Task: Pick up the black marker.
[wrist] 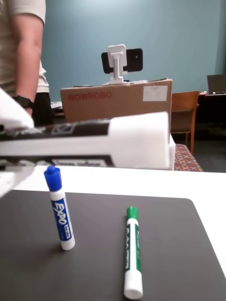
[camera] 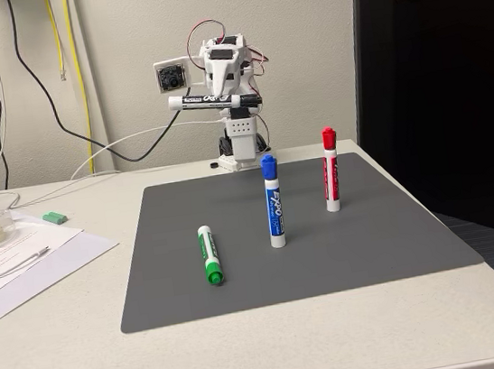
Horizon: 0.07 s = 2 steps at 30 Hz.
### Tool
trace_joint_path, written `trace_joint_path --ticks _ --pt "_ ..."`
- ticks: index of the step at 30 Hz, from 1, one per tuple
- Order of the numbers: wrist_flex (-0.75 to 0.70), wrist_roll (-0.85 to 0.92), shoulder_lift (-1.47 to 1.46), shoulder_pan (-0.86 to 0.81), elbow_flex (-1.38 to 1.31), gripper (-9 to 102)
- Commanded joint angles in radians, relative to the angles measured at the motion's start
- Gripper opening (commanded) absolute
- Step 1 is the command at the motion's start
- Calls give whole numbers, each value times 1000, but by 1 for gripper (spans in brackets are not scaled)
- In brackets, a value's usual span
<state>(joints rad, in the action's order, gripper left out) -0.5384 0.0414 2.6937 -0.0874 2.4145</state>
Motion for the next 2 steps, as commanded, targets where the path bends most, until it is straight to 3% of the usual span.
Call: trace_joint_path --ticks 1,2 --pt "8 2 9 3 -5 0" --pt "8 3 9 3 -5 0"
